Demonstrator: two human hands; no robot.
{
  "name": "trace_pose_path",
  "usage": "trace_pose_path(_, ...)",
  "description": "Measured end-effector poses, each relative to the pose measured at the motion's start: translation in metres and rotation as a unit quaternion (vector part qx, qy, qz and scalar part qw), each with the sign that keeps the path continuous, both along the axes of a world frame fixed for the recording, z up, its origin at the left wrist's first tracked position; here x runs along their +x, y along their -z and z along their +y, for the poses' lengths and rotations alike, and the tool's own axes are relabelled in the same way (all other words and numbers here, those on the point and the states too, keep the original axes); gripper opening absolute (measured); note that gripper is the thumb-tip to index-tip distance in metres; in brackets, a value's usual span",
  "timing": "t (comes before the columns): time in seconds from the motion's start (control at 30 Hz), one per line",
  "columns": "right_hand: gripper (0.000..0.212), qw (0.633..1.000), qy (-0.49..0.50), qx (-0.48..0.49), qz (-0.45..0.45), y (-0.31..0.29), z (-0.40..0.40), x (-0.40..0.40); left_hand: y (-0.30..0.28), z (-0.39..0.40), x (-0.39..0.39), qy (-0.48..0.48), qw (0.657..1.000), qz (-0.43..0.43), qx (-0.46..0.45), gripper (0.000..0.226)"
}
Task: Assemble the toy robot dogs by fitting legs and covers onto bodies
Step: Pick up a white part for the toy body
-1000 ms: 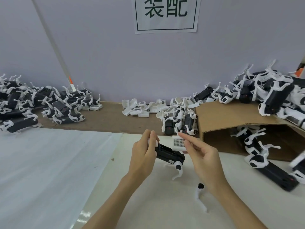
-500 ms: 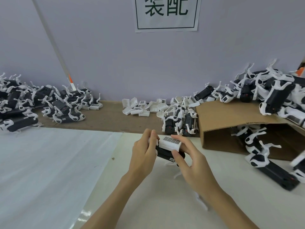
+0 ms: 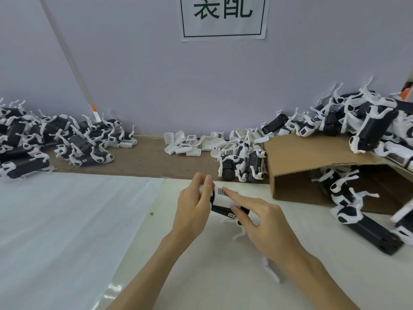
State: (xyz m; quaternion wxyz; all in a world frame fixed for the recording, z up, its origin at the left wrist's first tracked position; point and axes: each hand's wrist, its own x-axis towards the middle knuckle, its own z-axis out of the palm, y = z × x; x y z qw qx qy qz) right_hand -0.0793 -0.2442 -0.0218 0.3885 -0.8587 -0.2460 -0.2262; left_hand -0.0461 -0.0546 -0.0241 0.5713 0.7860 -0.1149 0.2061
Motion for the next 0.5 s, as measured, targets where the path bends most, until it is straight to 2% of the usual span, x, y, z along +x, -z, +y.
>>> trace_pose_path(0.27,0.052,0.995,0.038,-0.093,0.011,0.001,0.002,0.0,-0.003,0.001,-0.001,-0.006,1.0,0.003,-0.007,0.031)
trace_pose_path(0.4,0.071,0.988,0.048,-0.143,-0.024,0.004,0.006,0.0,-0.007,-0.002,-0.002,-0.019,0.998,0.044,-0.028,0.028)
trace_pose_path(0.5,0.07,0.982,0.09,-0.143,-0.082,0.01,0.016,0.002,-0.011,-0.008,-0.004,-0.021,0.996,0.075,-0.041,0.028)
